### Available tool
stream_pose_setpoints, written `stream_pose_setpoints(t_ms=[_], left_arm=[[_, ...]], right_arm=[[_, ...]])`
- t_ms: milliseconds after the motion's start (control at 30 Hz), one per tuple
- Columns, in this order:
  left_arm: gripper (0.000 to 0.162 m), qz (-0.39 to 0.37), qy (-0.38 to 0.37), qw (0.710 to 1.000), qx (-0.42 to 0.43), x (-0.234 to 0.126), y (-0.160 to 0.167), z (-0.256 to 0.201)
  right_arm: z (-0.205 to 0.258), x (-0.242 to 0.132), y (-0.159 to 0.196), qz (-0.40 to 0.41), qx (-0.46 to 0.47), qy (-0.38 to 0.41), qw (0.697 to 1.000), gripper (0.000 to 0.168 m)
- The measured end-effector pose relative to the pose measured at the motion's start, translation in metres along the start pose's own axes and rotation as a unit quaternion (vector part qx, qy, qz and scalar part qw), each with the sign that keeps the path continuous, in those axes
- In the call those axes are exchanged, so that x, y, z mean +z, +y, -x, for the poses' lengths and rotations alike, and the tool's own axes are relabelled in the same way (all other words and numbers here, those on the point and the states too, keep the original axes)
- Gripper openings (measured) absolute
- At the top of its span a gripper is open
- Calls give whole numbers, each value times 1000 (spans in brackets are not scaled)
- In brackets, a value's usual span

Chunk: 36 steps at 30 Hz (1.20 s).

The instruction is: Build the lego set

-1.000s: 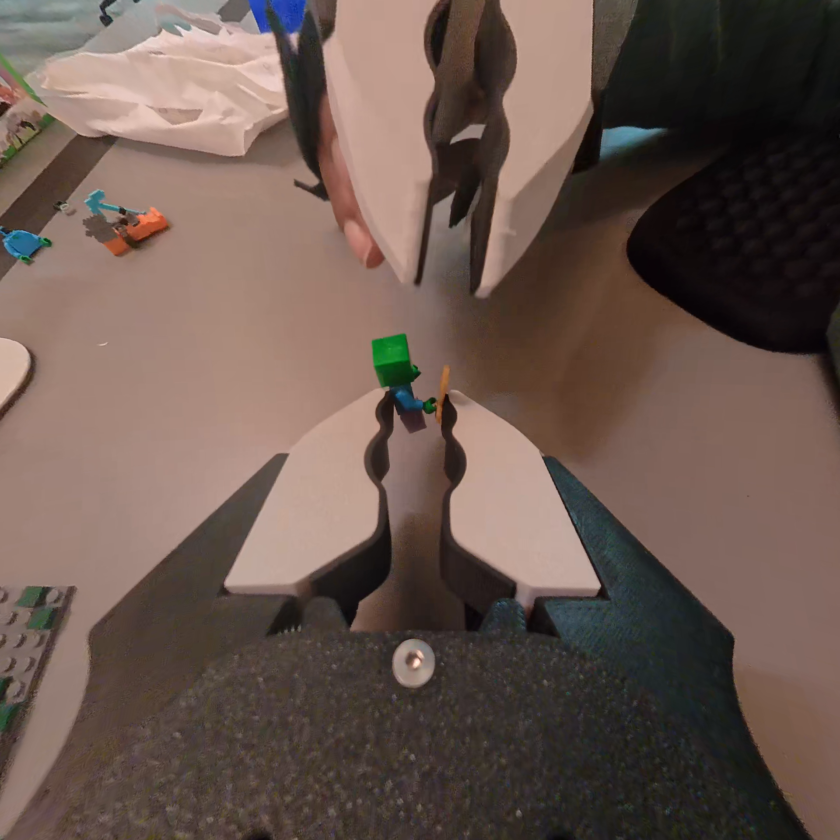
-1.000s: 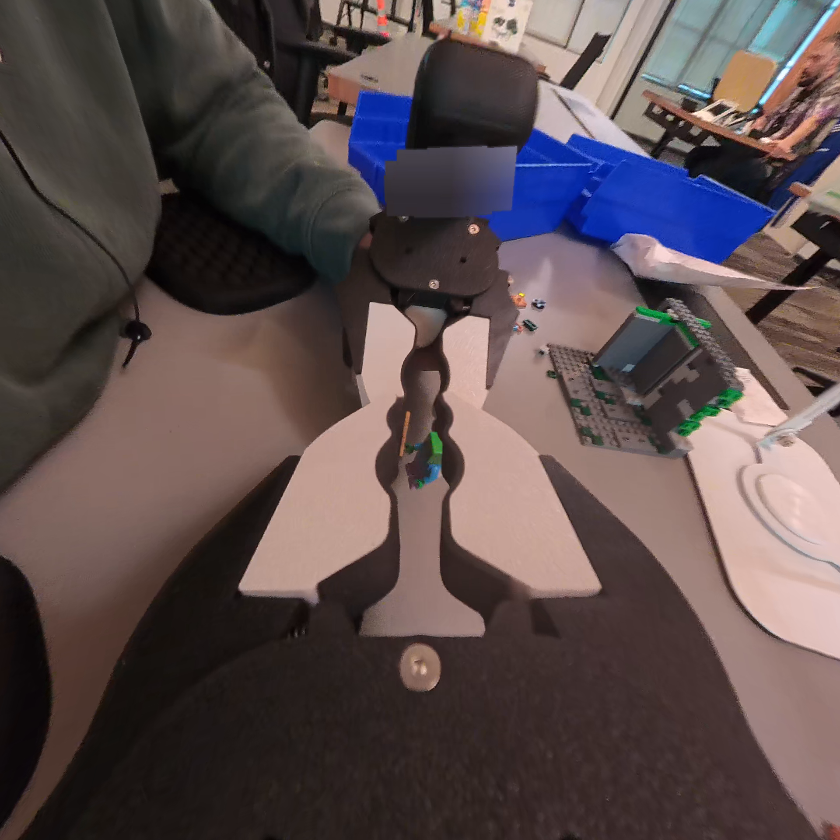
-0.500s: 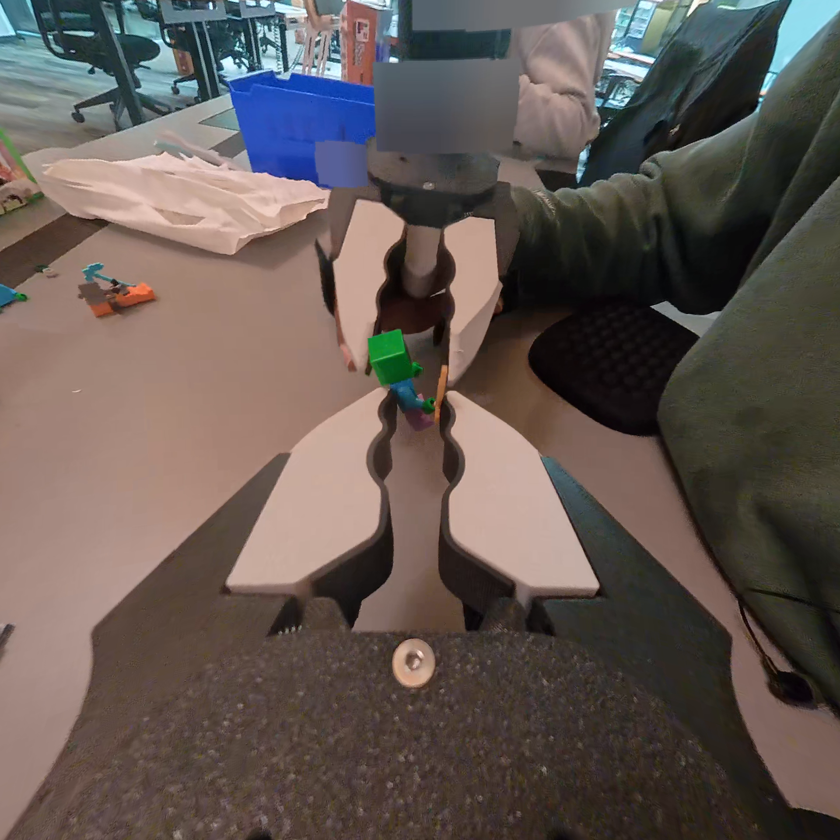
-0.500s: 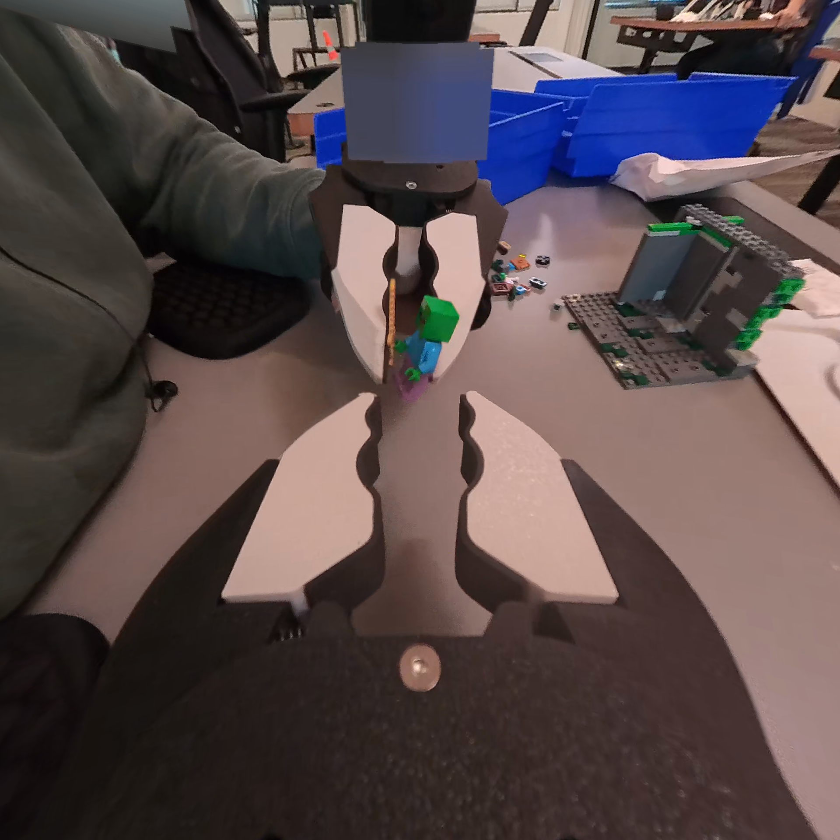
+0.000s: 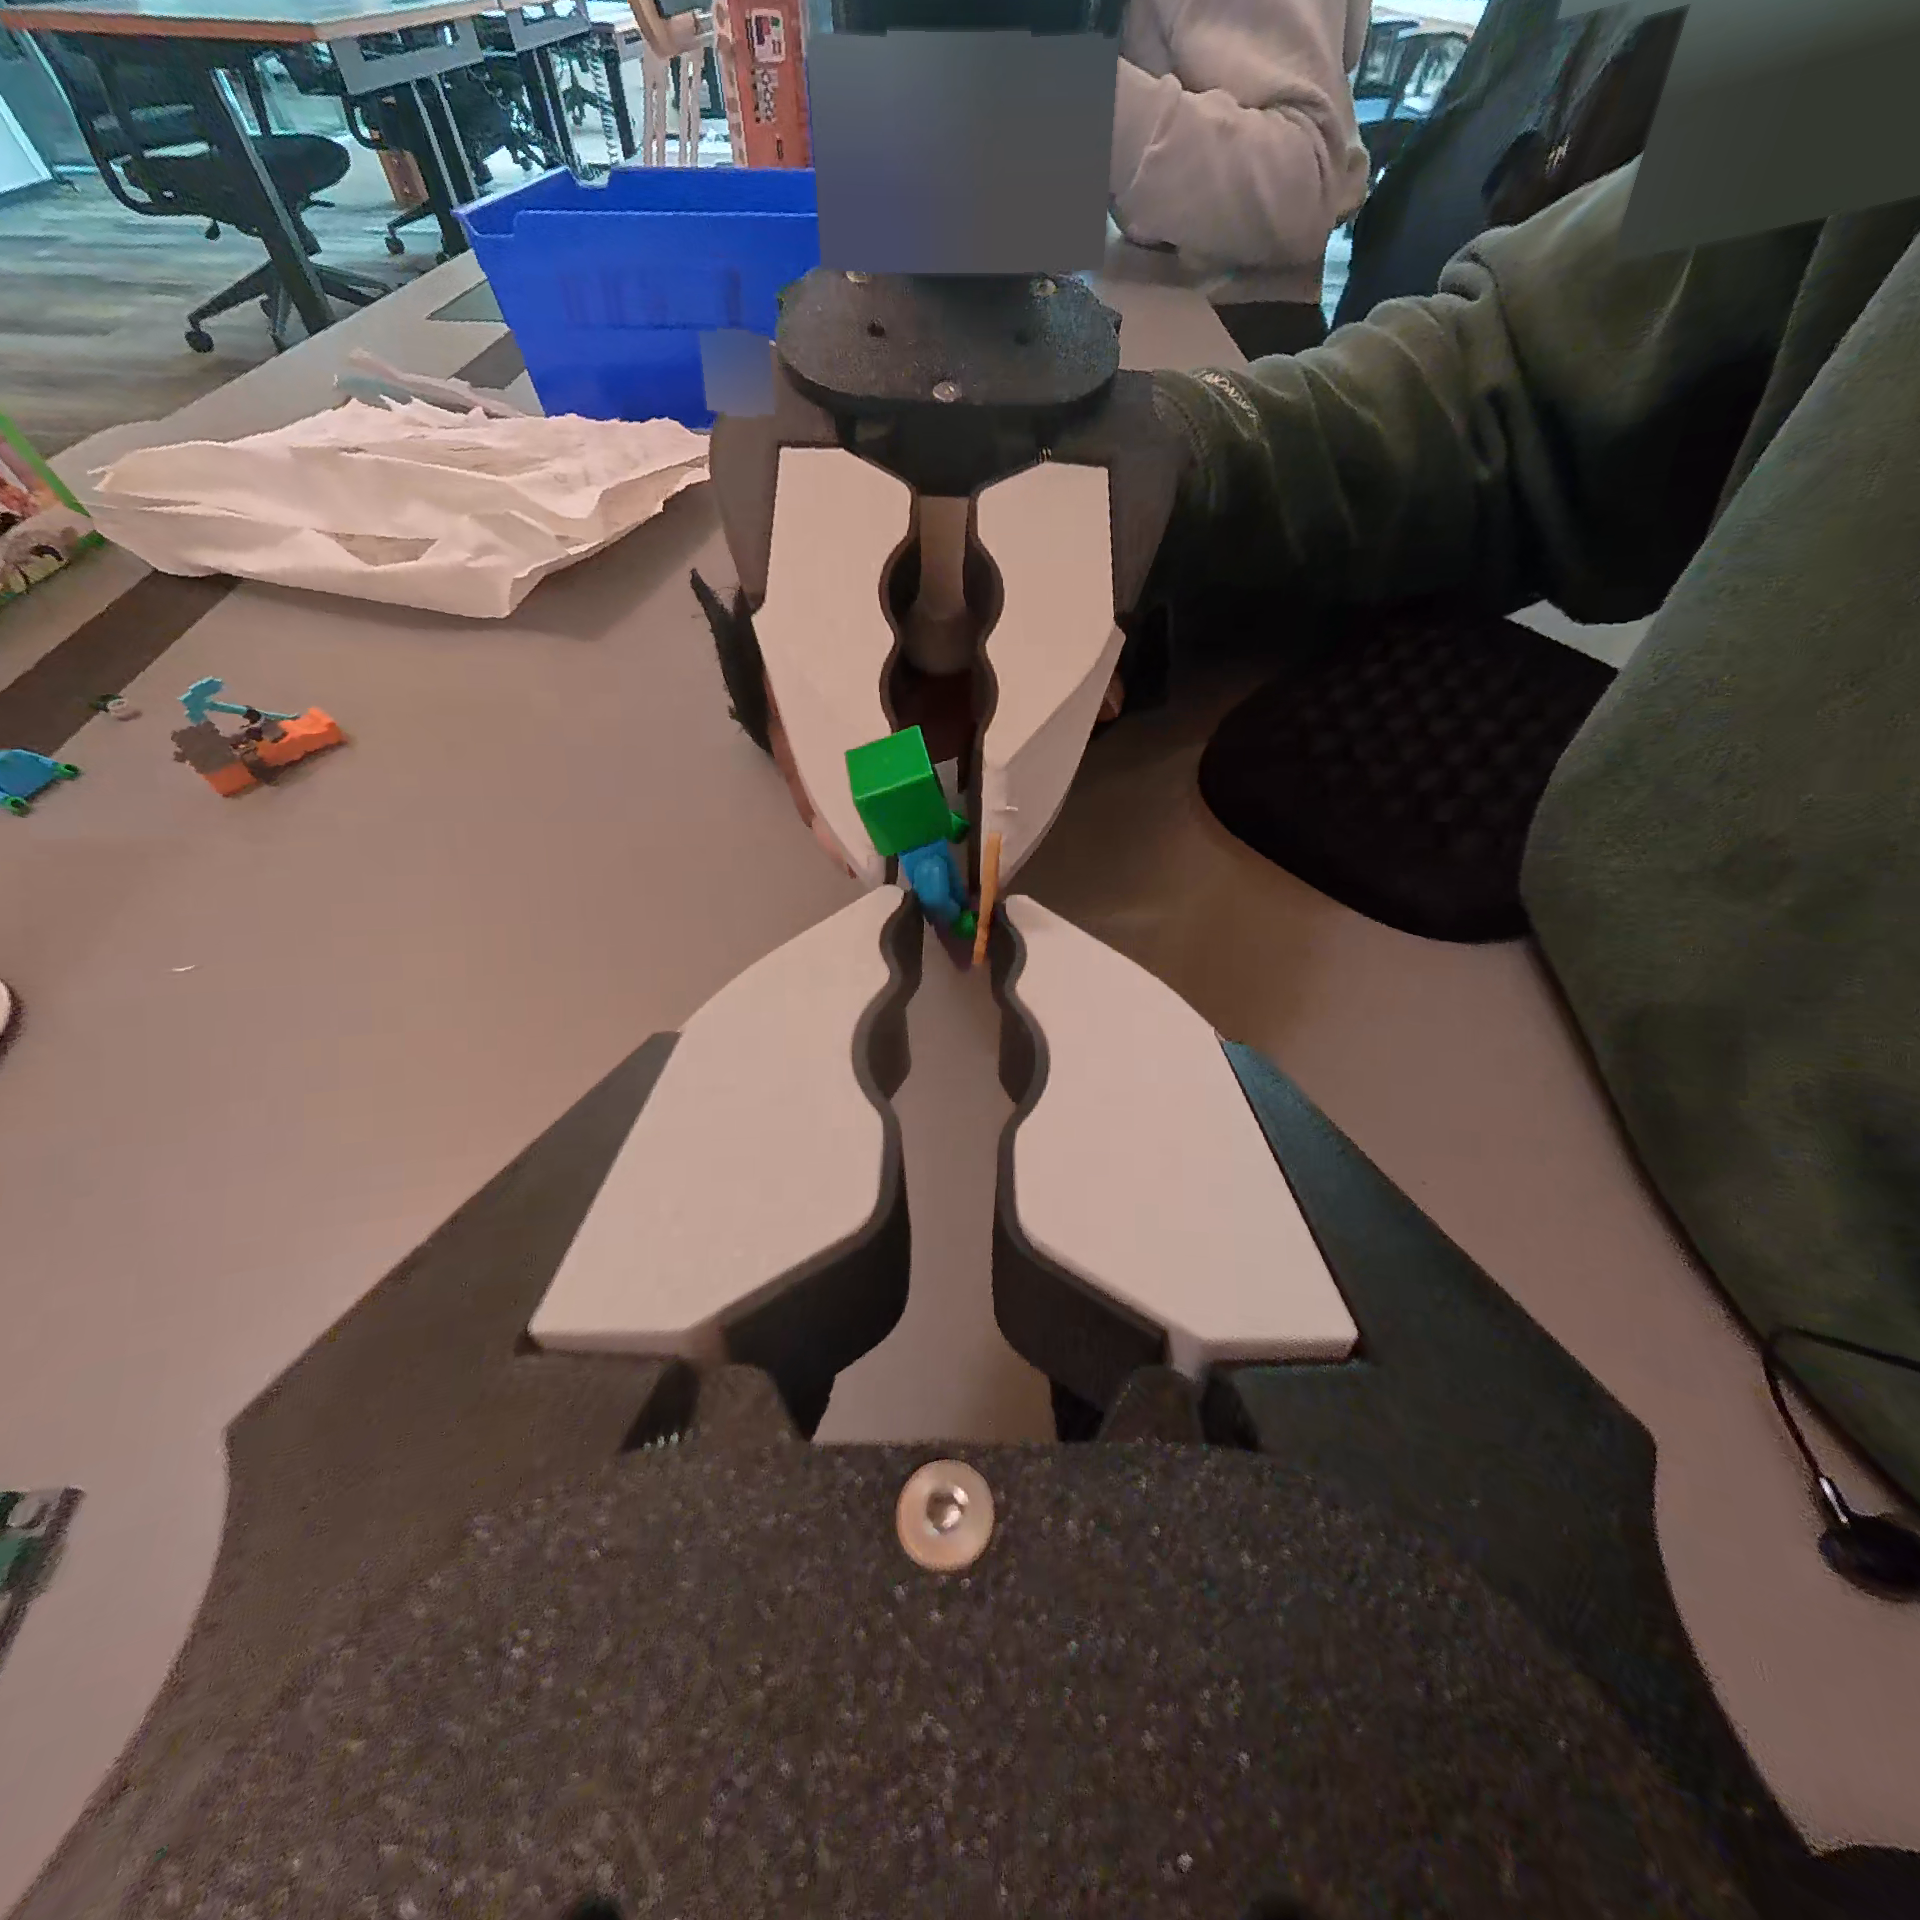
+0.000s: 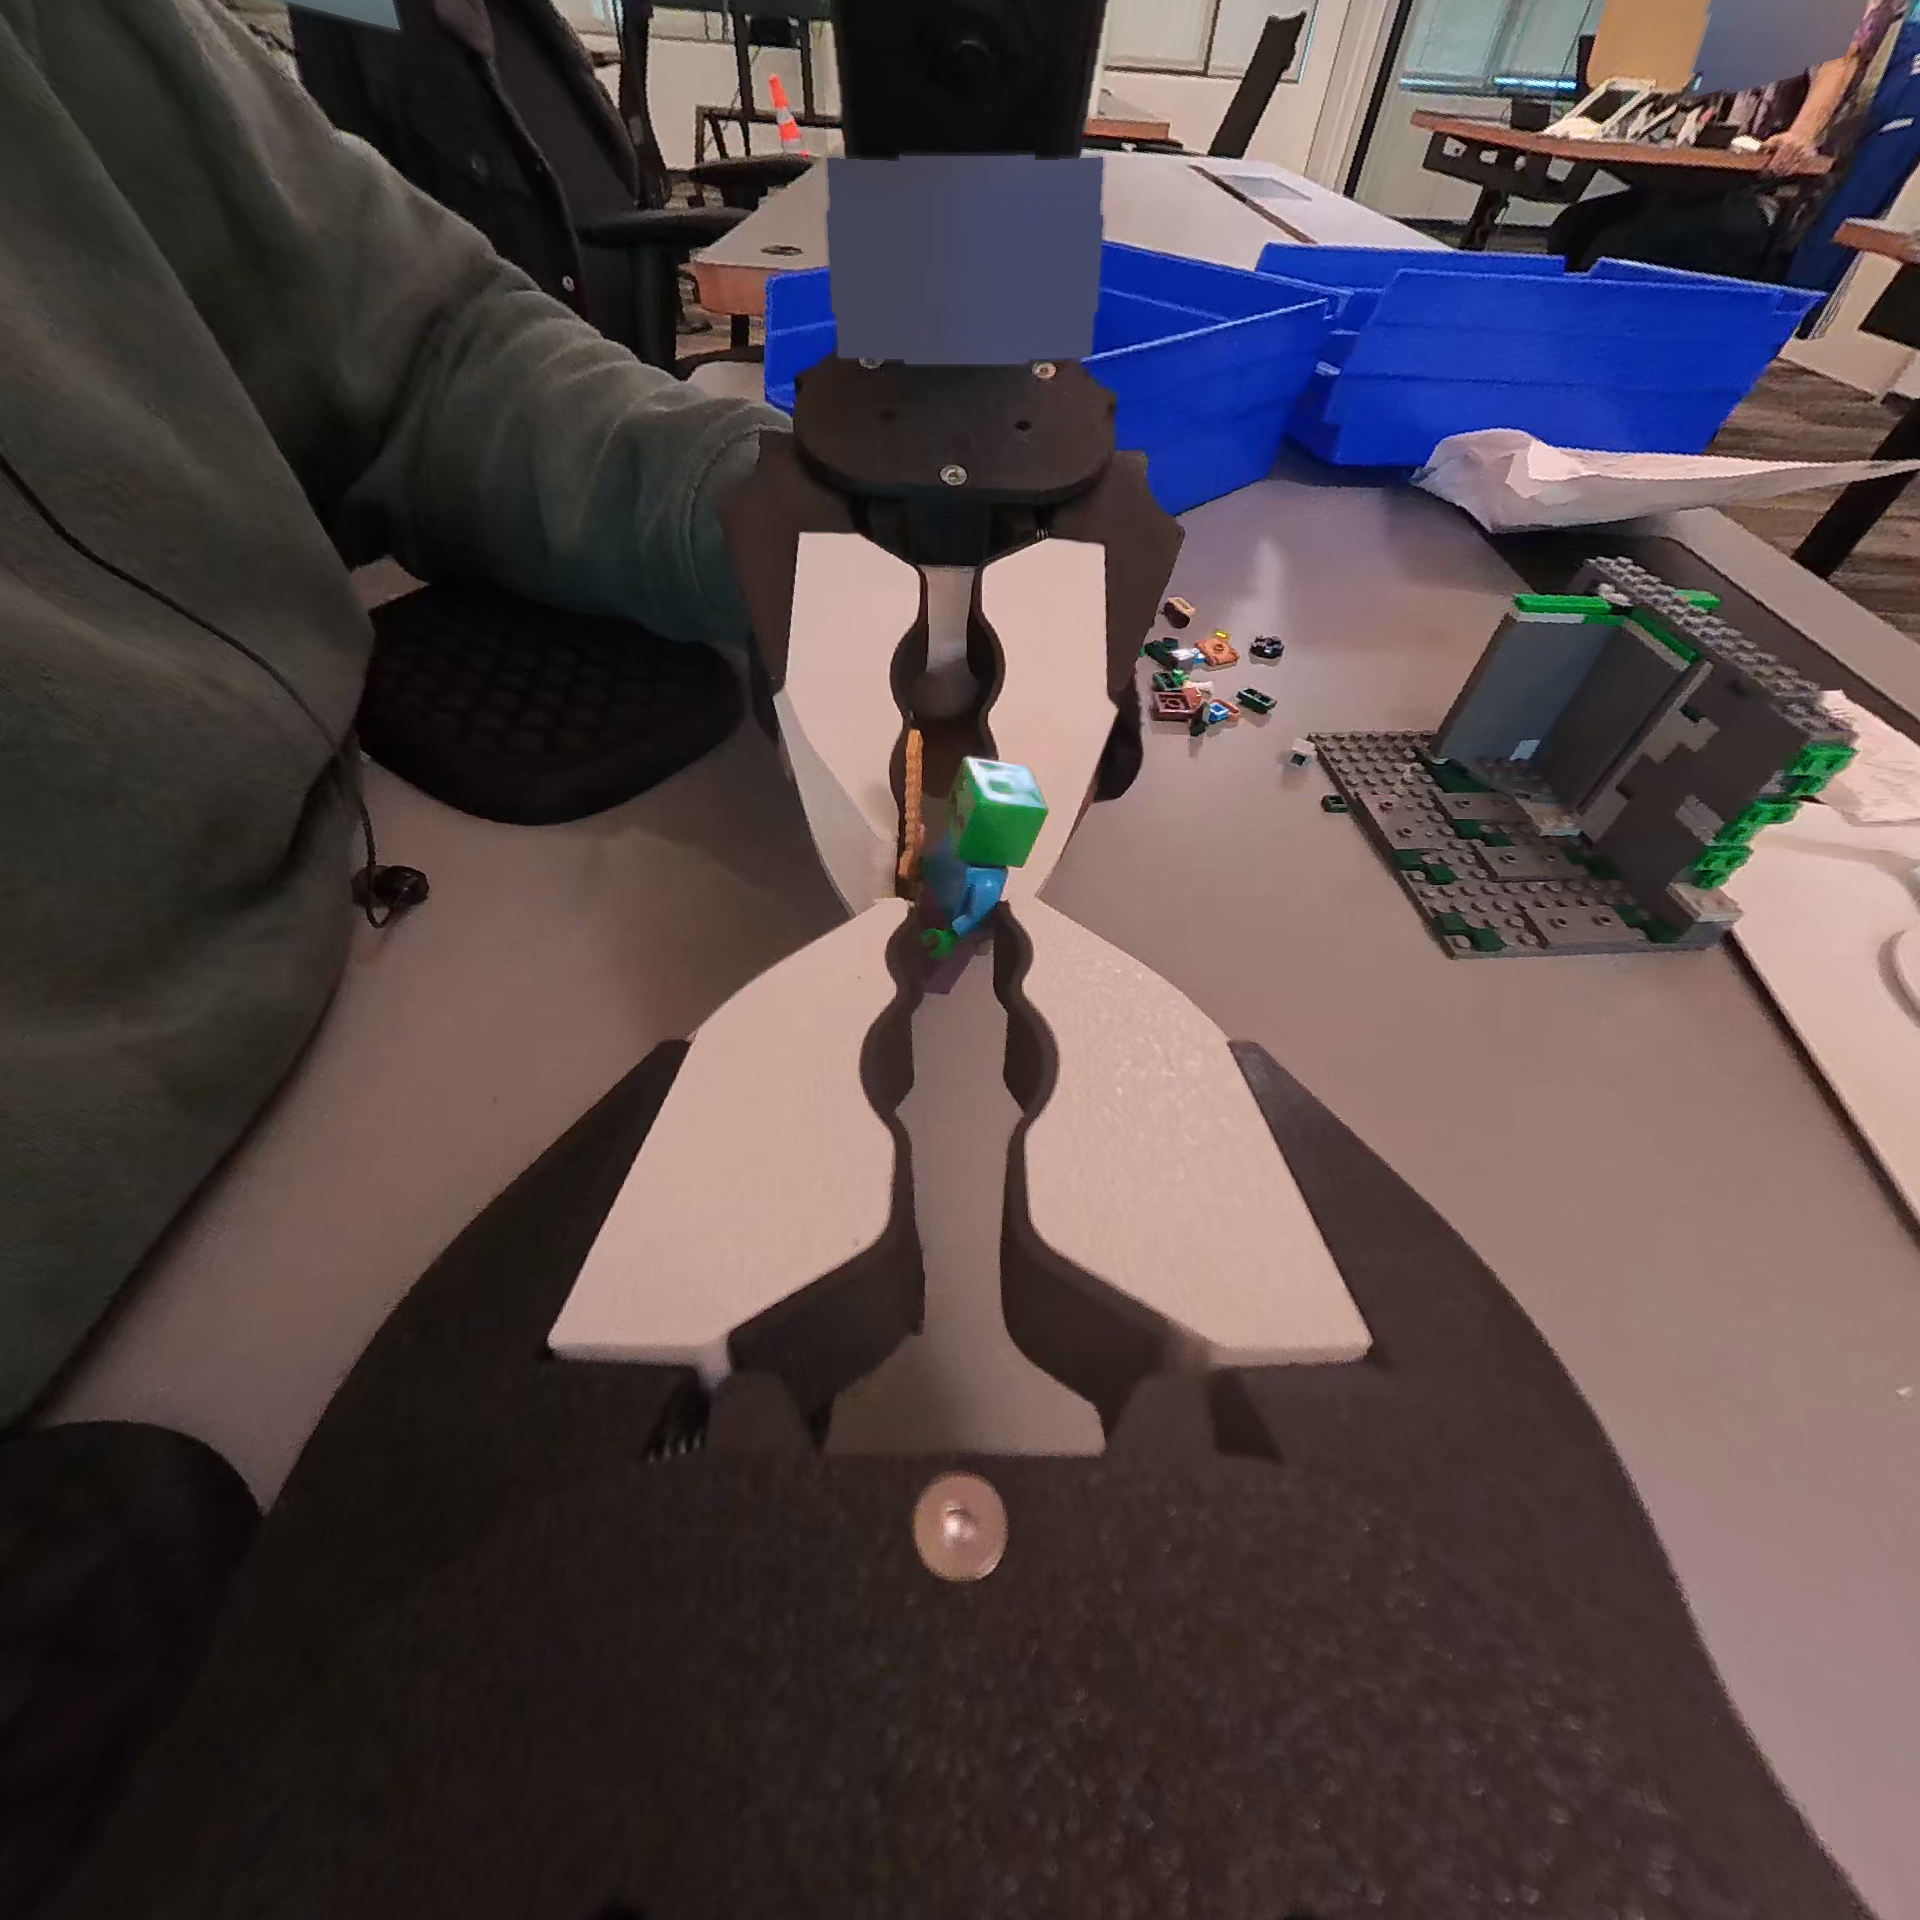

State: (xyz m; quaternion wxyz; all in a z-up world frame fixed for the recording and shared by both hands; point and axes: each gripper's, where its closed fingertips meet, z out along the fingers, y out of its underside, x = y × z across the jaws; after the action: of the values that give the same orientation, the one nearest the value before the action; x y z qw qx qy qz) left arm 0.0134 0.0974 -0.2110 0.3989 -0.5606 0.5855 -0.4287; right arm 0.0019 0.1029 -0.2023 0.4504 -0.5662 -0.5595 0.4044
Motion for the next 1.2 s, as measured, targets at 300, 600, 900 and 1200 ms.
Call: stream_pose_setpoints(t_ms=[300, 600, 900, 1200], left_arm=[[10, 16, -49, 993, 110, -4, 1, -8], [9, 33, -71, 986, 146, -6, 2, -8], [9, 55, -89, 979, 175, -7, 4, -7], [12, 42, -102, 980, 168, -6, 3, -3]], right_arm=[[11, 3, -3, 15, -65, 9, 998, 11], [13, 5, -4, 10, -75, 11, 997, 11], [13, 6, -2, 3, -59, 7, 998, 10], [8, 5, -3, -18, -10, 1, 1000, 10]])
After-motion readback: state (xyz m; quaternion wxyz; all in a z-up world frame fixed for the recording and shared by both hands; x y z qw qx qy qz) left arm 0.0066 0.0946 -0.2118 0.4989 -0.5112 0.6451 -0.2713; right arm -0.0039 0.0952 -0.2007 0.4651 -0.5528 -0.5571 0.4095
